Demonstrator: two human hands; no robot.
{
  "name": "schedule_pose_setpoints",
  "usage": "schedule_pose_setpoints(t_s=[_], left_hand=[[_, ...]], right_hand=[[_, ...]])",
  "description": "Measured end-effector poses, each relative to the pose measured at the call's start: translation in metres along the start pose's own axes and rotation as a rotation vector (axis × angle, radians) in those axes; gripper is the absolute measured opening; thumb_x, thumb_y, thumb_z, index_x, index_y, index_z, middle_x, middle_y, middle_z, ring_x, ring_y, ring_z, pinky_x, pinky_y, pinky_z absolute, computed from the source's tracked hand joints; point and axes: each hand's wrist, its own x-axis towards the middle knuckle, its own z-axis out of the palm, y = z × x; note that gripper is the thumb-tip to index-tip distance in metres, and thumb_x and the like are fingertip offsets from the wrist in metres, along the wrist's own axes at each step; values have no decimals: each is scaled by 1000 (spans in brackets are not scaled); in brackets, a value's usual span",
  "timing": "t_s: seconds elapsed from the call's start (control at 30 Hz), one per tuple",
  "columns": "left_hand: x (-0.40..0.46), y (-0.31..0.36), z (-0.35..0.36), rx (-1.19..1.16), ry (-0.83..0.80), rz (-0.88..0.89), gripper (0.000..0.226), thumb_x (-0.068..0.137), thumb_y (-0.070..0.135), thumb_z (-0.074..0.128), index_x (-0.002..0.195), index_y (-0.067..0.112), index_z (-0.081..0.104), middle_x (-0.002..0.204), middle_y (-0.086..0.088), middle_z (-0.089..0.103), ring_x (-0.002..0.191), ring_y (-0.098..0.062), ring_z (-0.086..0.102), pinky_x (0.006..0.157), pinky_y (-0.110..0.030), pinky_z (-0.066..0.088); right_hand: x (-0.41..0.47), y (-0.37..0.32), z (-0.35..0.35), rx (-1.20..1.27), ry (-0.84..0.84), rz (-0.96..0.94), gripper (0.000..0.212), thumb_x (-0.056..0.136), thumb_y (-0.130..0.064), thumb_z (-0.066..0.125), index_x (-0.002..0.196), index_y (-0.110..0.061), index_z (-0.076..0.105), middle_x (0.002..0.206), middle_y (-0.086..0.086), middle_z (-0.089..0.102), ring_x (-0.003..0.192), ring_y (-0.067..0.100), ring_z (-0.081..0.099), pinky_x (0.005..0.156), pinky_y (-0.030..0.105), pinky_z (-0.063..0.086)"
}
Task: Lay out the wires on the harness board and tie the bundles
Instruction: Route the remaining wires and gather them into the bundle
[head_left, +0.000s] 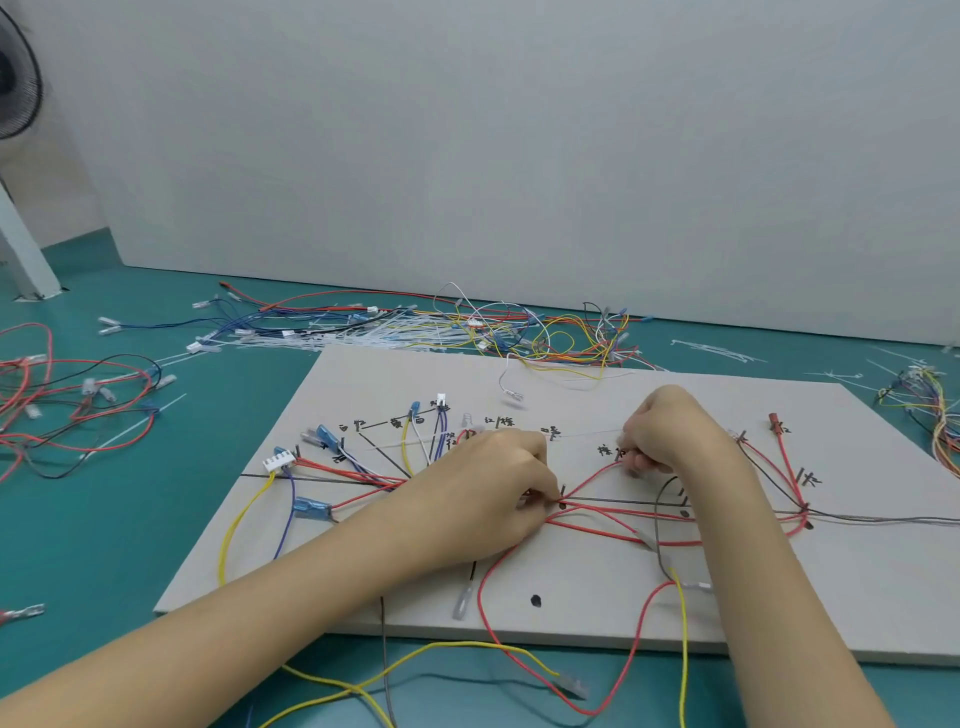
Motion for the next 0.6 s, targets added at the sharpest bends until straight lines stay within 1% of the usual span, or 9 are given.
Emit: schedule_pose_setpoints(t_s=[0.07, 0.13, 0.17, 0.23, 0.27, 0.33, 0.4, 0.5, 0.6], left_hand=[[0, 0, 1, -5, -4, -6, 21, 89, 15, 59, 100, 15, 77, 87, -3, 59, 84, -21, 57, 77, -38, 46], [0, 0, 1, -13, 3, -10, 21, 88, 16, 59, 100, 17, 77, 87, -2, 59, 83, -21, 57, 79, -38, 46], [0, 0, 1, -20, 5, -14, 21, 88, 16, 60, 100, 17, 77, 87, -1, 59, 83, -20, 57, 79, -38, 46], [1, -1, 1, -30, 9, -23, 21, 87, 16, 60, 98, 18, 77, 86, 0, 59, 82, -19, 58, 80, -38, 47], [1, -2, 2, -32, 16, -28, 20, 86, 17, 61, 97, 18, 78, 86, 0, 59, 82, -18, 58, 80, -38, 47], [1, -4, 5, -44, 34, -39, 17, 86, 19, 61, 94, 20, 77, 86, 2, 59, 81, -17, 58, 82, -39, 47], [0, -6, 8, -64, 47, -53, 16, 87, 20, 61, 94, 21, 75, 86, 4, 58, 81, -15, 57, 83, -41, 46], [0, -8, 10, -67, 62, -58, 15, 86, 21, 62, 93, 23, 75, 85, 6, 56, 80, -14, 55, 82, -41, 46], [1, -9, 10, -86, 51, -78, 17, 85, 23, 62, 94, 27, 76, 86, 8, 59, 81, -11, 56, 84, -40, 46]], right_hand=[[-1, -6, 3, -67, -9, -39, 17, 83, 4, 50, 97, 2, 59, 69, 18, 66, 73, 31, 55, 65, 33, 42], [-6, -12, 4, -207, -18, -87, 20, 81, 3, 45, 92, -1, 61, 64, 12, 65, 67, 28, 55, 63, 28, 43], [-9, -16, 5, -285, -6, -115, 19, 81, 2, 44, 90, -3, 60, 69, 11, 66, 68, 28, 55, 64, 26, 43], [-18, -25, 7, -439, 41, -183, 17, 83, -1, 46, 94, -9, 56, 94, 12, 66, 83, 30, 54, 70, 27, 40], [-24, -30, 10, -515, 71, -219, 19, 85, -2, 46, 100, -11, 55, 107, 12, 64, 92, 31, 54, 73, 27, 38], [-36, -38, 16, -638, 120, -269, 29, 89, -6, 47, 117, -11, 54, 122, 10, 59, 111, 29, 54, 76, 29, 37], [-44, -44, 21, -727, 124, -296, 33, 90, -7, 47, 122, -10, 53, 126, 9, 57, 118, 27, 53, 78, 30, 40], [-53, -49, 25, -821, 137, -334, 34, 90, -6, 49, 124, -9, 54, 127, 9, 56, 120, 27, 53, 82, 31, 43], [-60, -55, 29, -849, 148, -370, 35, 90, -7, 50, 125, -10, 53, 127, 8, 56, 120, 26, 53, 77, 30, 41]])
